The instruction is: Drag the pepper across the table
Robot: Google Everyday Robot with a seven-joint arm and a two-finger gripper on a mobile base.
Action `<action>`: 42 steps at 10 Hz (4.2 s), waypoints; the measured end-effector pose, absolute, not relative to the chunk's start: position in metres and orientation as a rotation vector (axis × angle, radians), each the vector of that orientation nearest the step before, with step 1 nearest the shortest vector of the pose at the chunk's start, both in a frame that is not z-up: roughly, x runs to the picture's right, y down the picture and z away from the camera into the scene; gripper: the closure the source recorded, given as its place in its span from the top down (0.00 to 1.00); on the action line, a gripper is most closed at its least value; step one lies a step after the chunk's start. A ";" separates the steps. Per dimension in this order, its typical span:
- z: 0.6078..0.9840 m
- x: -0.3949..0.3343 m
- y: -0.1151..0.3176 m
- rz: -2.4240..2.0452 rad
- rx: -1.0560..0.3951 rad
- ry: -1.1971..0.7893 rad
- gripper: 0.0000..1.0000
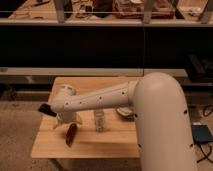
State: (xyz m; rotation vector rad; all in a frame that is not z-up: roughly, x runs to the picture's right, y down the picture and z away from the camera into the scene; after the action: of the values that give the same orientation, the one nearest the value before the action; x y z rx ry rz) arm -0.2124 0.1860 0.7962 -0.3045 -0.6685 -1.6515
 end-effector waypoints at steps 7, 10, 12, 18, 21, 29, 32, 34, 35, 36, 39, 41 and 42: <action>0.829 -0.215 0.212 -1.626 -0.365 -0.661 0.64; 0.833 -0.213 0.214 -1.614 -0.379 -0.658 0.44; 0.830 -0.216 0.214 -1.617 -0.368 -0.666 0.37; 0.802 -0.221 0.231 -1.685 -0.262 -0.702 0.37; 0.802 -0.210 0.243 -1.682 -0.191 -0.702 0.37; 0.799 -0.143 0.259 -1.613 -0.188 -0.670 0.37; 0.800 -0.122 0.261 -1.563 -0.198 -0.682 0.37; 0.802 -0.107 0.262 -1.539 -0.215 -0.681 0.37; 0.803 -0.093 0.261 -1.523 -0.227 -0.673 0.37; 0.804 -0.087 0.260 -1.516 -0.232 -0.666 0.37; 0.802 -0.055 0.252 -1.485 -0.249 -0.626 0.37; 0.801 -0.038 0.253 -1.470 -0.269 -0.608 0.37; 0.801 -0.030 0.255 -1.460 -0.280 -0.602 0.37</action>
State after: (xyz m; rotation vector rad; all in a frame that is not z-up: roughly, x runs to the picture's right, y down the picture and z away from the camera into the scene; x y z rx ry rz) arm -0.0304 0.2548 0.8014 -0.2797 -0.6021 -1.4605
